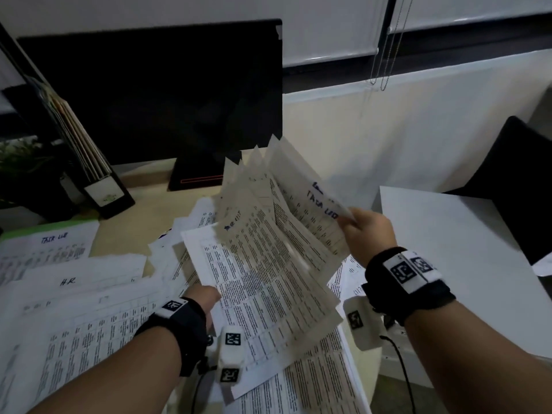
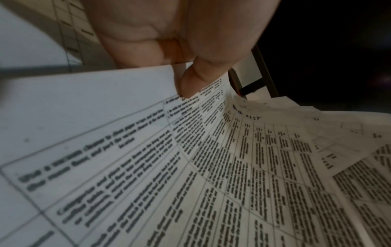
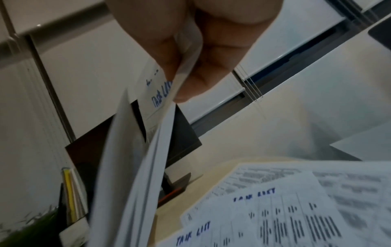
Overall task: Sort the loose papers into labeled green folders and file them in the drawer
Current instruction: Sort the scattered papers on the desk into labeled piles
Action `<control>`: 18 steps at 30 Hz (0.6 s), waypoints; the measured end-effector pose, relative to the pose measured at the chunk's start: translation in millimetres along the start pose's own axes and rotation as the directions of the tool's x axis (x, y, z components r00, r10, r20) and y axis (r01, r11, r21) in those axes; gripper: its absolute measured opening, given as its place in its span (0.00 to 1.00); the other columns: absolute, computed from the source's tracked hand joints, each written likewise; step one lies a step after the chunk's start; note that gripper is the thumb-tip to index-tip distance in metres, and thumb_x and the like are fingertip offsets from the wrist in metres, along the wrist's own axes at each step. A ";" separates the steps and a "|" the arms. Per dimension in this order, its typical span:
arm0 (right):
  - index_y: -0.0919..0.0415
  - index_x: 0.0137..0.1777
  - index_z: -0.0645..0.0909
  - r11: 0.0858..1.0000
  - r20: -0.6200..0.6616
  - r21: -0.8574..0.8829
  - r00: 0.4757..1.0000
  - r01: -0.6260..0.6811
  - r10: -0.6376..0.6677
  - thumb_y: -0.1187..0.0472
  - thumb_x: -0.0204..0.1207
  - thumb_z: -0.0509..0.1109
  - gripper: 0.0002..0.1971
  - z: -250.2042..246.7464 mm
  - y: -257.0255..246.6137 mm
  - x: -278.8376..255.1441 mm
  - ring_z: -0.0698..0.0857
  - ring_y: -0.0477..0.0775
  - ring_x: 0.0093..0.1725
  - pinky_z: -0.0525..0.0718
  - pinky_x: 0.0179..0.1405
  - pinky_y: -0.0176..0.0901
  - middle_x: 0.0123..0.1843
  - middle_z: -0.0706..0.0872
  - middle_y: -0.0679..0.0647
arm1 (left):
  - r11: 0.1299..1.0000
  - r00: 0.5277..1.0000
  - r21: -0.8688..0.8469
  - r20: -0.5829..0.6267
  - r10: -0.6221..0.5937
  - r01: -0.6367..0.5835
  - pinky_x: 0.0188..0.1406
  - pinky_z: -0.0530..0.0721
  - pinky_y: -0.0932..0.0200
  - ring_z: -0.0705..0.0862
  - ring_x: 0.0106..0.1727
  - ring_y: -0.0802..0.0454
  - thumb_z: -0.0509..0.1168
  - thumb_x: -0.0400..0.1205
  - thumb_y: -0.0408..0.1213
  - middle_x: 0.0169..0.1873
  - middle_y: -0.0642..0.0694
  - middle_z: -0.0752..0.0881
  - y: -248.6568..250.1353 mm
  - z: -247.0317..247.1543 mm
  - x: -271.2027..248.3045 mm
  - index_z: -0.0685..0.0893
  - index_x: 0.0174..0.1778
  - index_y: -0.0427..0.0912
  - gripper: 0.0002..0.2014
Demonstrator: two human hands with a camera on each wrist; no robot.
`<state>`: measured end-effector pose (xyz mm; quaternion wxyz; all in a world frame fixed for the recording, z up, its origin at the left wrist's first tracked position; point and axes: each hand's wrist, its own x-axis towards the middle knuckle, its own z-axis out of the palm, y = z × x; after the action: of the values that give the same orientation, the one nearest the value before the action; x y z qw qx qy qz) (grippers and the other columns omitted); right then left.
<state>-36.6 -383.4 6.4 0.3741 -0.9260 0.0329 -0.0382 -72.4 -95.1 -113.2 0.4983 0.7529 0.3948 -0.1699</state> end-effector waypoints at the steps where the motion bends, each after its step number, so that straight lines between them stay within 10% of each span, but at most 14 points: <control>1: 0.58 0.59 0.85 1.000 0.001 0.009 1.000 -0.017 0.017 0.61 0.83 0.60 0.13 -4.4 -0.3 3.9 0.80 0.55 0.40 0.70 0.33 0.35 0.40 0.83 0.55 | 1.000 1.000 0.016 0.001 -0.010 0.010 0.62 0.81 0.41 0.79 0.67 0.30 0.64 0.79 0.25 0.67 0.27 0.78 -0.7 -1.4 0.7 0.74 0.69 0.26 0.21; 9: 0.56 0.49 0.87 0.980 -0.172 0.181 0.978 -0.084 0.116 0.60 0.77 0.64 0.09 -29.0 13.5 28.2 0.84 0.62 0.44 0.81 0.43 0.46 0.40 0.86 0.58 | 0.991 0.998 0.126 -0.006 -0.055 0.056 0.58 0.81 0.49 0.81 0.63 0.31 0.63 0.80 0.24 0.62 0.28 0.81 0.3 -6.0 -0.9 0.78 0.64 0.23 0.17; 15: 0.58 0.63 0.79 0.789 0.233 0.300 0.844 -0.535 0.484 0.63 0.71 0.77 0.20 20.4 86.6 13.6 0.85 0.57 0.45 0.86 0.39 0.49 0.54 0.85 0.59 | 0.982 0.999 0.187 -0.012 0.033 -0.031 0.52 0.79 0.52 0.79 0.67 0.34 0.62 0.81 0.24 0.67 0.29 0.78 4.7 -4.1 -5.0 0.72 0.71 0.26 0.21; 18: 0.61 0.73 0.73 0.801 0.226 0.147 0.808 -0.580 0.544 0.58 0.69 0.79 0.32 40.2 107.5 5.8 0.82 0.62 0.61 0.80 0.59 0.48 0.68 0.80 0.62 | 0.976 1.000 0.218 -0.019 0.021 -0.017 0.53 0.83 0.49 0.83 0.59 0.32 0.62 0.78 0.23 0.58 0.28 0.83 4.0 -0.8 0.3 0.76 0.66 0.25 0.19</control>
<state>-30.5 -433.4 -97.0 0.4650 -0.8294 0.2699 0.1521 -69.3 -95.1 -110.6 0.4101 0.8086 0.3717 -0.1997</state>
